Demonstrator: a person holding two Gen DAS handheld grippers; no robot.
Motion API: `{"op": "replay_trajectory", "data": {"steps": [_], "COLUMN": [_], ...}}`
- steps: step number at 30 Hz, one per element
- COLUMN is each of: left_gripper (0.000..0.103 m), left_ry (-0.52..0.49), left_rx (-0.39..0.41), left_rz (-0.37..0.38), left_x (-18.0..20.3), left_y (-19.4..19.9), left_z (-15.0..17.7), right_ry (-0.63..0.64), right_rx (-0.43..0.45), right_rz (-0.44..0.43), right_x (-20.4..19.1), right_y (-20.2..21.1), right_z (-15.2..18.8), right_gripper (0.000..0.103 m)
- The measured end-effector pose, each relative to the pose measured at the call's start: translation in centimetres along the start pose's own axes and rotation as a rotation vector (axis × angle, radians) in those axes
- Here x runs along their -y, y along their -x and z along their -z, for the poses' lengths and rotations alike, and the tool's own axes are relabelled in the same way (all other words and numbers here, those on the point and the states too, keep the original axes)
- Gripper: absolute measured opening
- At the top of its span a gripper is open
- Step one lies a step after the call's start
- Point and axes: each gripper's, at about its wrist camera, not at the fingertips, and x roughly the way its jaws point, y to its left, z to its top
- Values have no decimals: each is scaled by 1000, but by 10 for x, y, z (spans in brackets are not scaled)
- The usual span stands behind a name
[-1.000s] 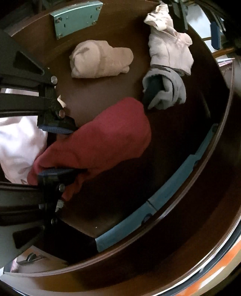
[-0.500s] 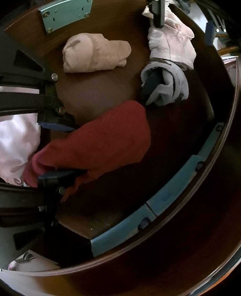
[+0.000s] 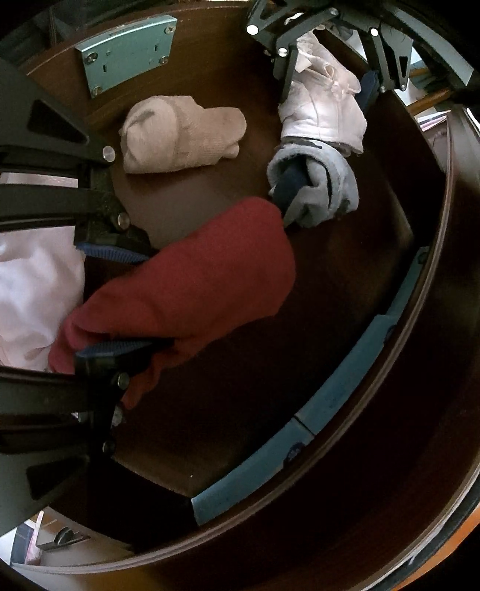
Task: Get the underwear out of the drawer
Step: 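Close right tool on dark red garment while left tool closes on pink garment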
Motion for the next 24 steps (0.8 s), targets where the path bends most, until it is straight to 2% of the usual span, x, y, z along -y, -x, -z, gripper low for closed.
{"op": "replay_trajectory", "data": {"steps": [4, 6, 8, 9, 11, 14, 20, 24], "left_gripper": [68, 60, 47, 44, 35, 29, 26, 26], "left_ry": [-18, -30, -37, -35, -30, 2, 118, 149], "left_rx": [1, 9, 14, 24, 46, 85, 185, 223], "left_rz": [-17, -33, -30, -28, -21, -12, 36, 42], "left_x": [5, 7, 6, 6, 8, 8, 3, 6], "left_y": [-1, 0, 2, 4, 7, 12, 27, 33], "left_z": [1, 1, 3, 5, 6, 10, 16, 14], "right_ry": [17, 36, 50, 47, 38, 9, -48, -102], "right_rx": [-15, -25, -29, -29, -20, 10, 52, 89], "right_rz": [7, 28, 46, 47, 48, 47, 8, -34], "right_x": [-1, -9, -13, -13, -12, -14, -15, -11], "right_y": [-7, -5, -6, -6, -2, 7, 21, 26], "right_z": [-7, -17, -18, -18, -18, -18, -11, -7], "right_gripper": [39, 40, 39, 39, 34, 30, 30, 30]}}
